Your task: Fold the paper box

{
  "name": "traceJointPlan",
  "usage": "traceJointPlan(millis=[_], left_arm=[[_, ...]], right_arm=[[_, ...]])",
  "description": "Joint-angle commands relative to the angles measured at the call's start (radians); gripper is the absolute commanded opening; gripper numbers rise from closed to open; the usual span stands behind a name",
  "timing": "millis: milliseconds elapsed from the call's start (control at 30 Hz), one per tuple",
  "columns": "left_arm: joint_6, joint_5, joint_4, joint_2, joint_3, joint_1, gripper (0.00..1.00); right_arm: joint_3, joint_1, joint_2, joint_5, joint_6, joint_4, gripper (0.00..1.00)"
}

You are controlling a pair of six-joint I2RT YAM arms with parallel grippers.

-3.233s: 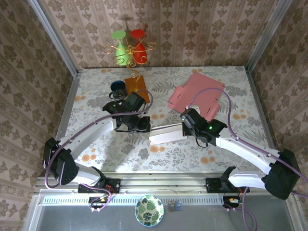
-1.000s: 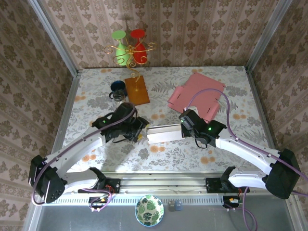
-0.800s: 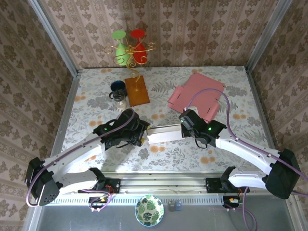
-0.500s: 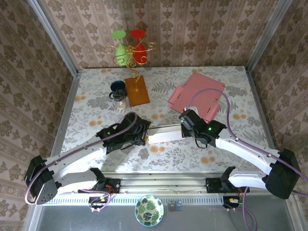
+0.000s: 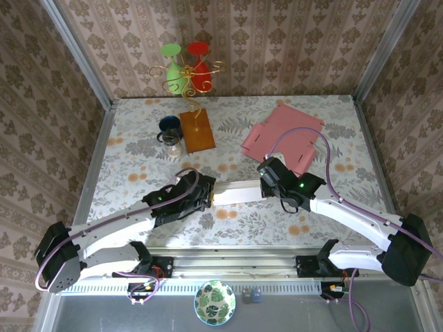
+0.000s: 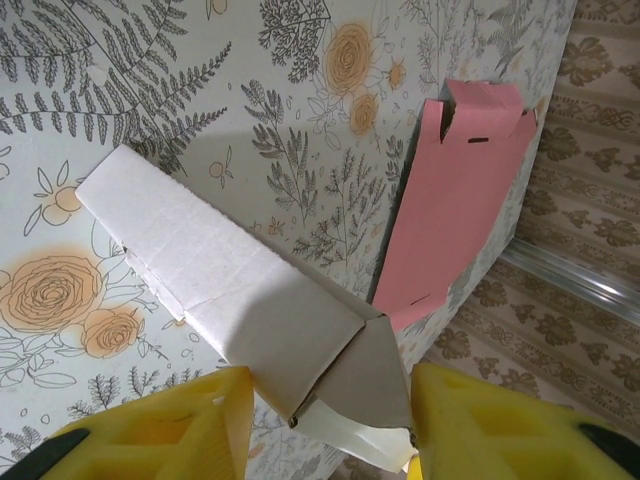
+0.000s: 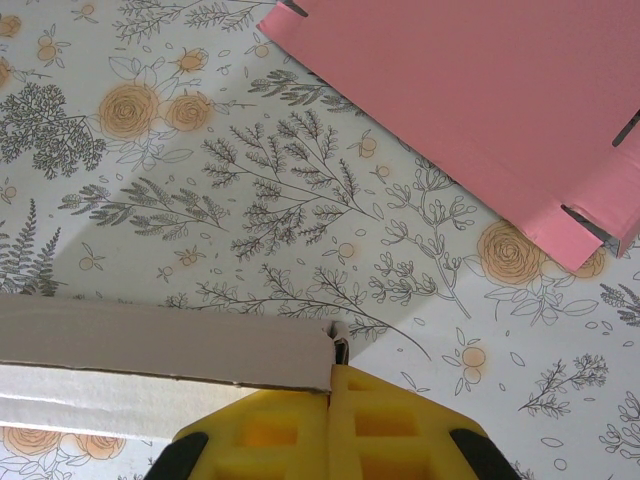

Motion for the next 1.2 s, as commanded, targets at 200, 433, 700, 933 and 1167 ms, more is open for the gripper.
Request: traceJointPlan(millis=[200,433,700,933,1167], left_arm=[[-0.151,-0.026,0.018,-0.015,-0.043,-0.015,0.41],[-0.156,-0.029,-0.005,-0.036,-0.054,-0.025,0.37],[-0.167,-0.034,-0.009,-0.041,-0.065,-0.032,0.35],[-0.172,-0.038,-0.004,-0.038,-0.063,-0.031,0.34],[-0.172,-0.038,-0.003,-0.036,-0.063,-0.032,0.34]], right_arm=[[0.007,0.010,0.011,-0.002,0.017,-0.042,0.00],[0.022,0.009,-0.002,-0.014,0.035,-0.057,0.01],[0.046,0.010,-0.013,-0.051,0.048,-0.075,0.16],[0.075,0.006,-0.035,-0.084,0.100,-0.121,0.35],[0.103,-0.047,-0.110,-0.173,0.254,-0.156,0.50]])
